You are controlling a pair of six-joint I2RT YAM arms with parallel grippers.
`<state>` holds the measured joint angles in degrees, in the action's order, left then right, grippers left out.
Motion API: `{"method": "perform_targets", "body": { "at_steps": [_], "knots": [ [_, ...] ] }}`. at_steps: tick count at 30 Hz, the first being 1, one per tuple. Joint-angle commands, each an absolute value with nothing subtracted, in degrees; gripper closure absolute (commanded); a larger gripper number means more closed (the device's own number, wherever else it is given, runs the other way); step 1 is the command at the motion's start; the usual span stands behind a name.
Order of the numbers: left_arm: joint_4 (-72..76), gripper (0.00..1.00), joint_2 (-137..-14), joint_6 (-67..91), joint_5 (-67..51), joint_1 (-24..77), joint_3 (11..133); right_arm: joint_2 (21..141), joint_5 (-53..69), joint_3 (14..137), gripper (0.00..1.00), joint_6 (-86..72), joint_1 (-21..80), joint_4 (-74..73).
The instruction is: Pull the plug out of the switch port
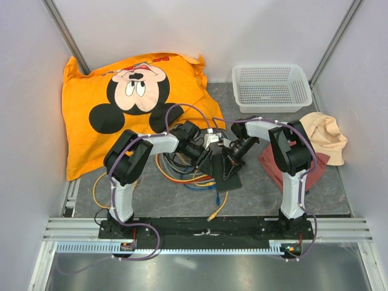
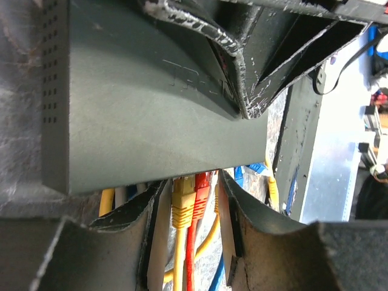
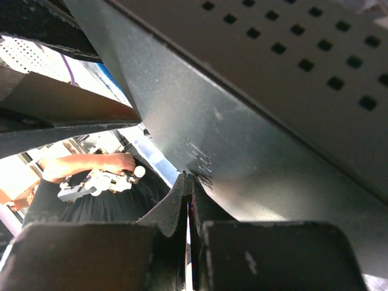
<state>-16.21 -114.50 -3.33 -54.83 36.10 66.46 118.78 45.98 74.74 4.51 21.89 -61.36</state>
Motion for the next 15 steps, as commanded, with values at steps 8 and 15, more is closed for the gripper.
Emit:
{"method": "perform_targets", "body": {
  "at_steps": [8,15],
  "knots": [
    [-21.3,0.57,-117.5,-6.5,-60.7,36.4,70.0,122.7,28.7,72.9,1.00,10.0,22.1,-46.7],
    [-19.3,0.54,-122.5,-0.8,-62.6,31.8,72.2,122.2,28.6,72.2,1.00,10.1,22.0,-46.6]
  ]
}}
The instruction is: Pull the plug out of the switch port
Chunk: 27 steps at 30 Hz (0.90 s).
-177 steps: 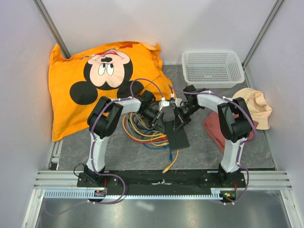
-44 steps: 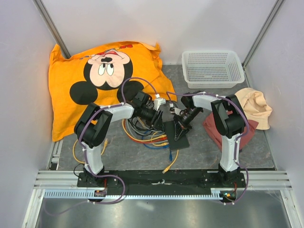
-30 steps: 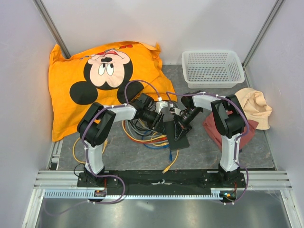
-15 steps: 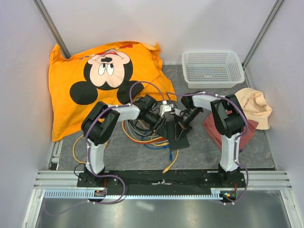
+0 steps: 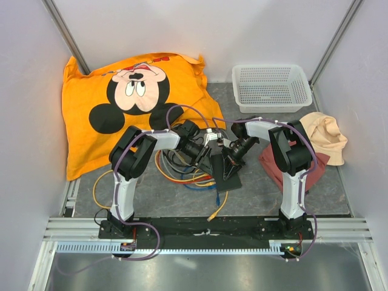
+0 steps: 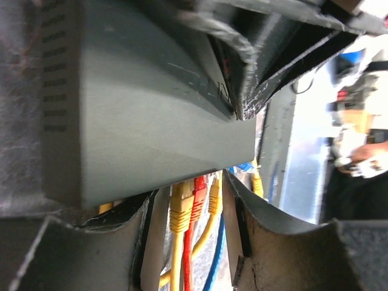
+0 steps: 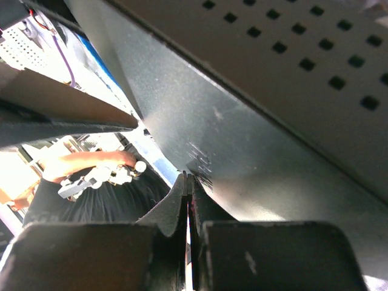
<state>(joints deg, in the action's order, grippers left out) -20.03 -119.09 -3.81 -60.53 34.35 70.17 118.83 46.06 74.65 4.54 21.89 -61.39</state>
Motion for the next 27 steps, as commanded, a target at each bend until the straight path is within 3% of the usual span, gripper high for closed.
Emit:
{"method": "perform_targets", "body": {
  "at_steps": [1,27],
  "knots": [
    [-18.7,0.55,-122.8,-0.6,-62.7,31.1,72.5,122.1,28.5,72.2,1.00,10.1,22.0,-46.6],
    [-19.0,0.74,-124.3,-0.5,-64.4,30.8,72.9,123.8,28.6,73.4,1.00,10.0,22.1,-46.8]
  ]
}}
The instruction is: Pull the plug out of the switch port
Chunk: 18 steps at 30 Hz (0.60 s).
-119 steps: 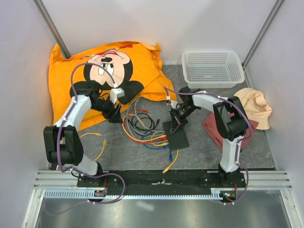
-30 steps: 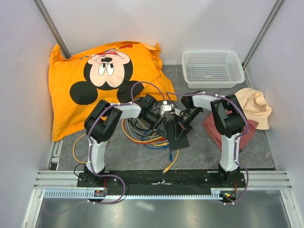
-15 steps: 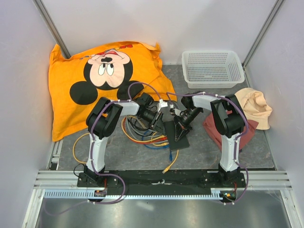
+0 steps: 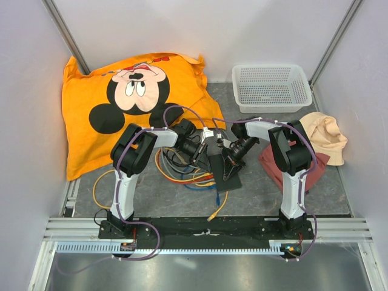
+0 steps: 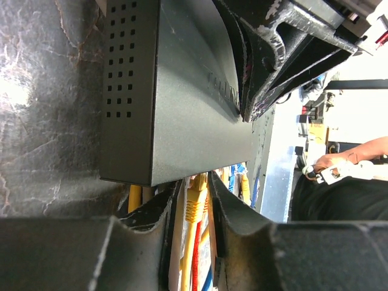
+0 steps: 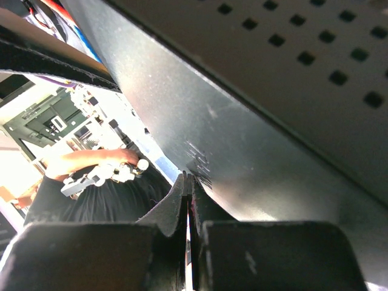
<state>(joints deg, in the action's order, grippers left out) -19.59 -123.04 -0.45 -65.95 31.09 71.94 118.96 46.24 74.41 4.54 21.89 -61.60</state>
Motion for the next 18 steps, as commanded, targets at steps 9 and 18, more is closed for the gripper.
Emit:
{"method": "perform_targets", "body": {
  "at_steps": [9,18],
  "knots": [
    [-19.3,0.80,-124.5,-0.8,-64.4,30.9,73.1,123.6,28.5,73.1,1.00,10.0,22.1,-46.7],
    [-20.2,0.98,-124.1,-1.7,-63.0,31.0,72.7,123.2,27.0,72.9,1.00,10.2,22.2,-46.5]
  ]
}}
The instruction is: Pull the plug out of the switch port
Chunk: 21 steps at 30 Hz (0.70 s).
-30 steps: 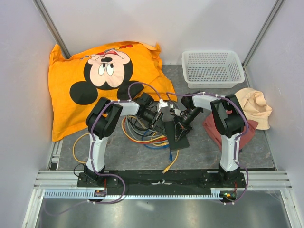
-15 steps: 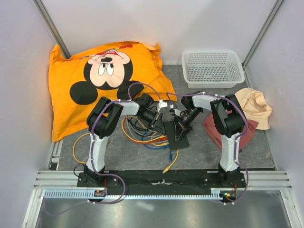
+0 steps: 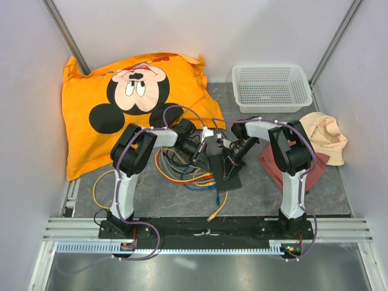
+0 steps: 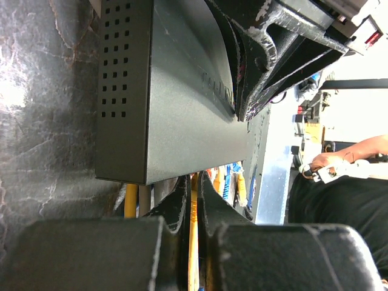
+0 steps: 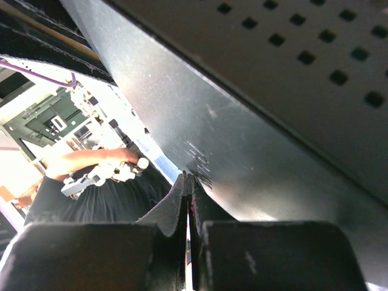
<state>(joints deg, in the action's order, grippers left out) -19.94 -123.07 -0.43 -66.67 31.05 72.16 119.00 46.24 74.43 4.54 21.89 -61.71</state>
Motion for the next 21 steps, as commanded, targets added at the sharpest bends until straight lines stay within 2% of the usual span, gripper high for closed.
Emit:
{"method": "perform_targets", "body": {
  "at_steps": [1,9,15,21],
  "knots": [
    [-20.3,0.98,-124.1,-1.8,-62.8,31.0,72.6,122.9,26.7,72.9,1.00,10.2,22.2,-46.4],
    [-21.5,0.98,-124.1,-3.7,-62.1,31.1,72.2,121.5,24.8,72.4,1.00,10.0,23.3,-45.4],
    [-25.6,0.98,-124.9,-11.2,-56.3,31.4,72.4,121.6,22.9,71.9,1.00,10.1,23.6,-45.1],
    [-26.7,0.98,-125.5,-11.6,-57.3,31.6,70.6,121.6,23.1,71.6,1.00,10.0,23.6,-45.1]
  ]
}}
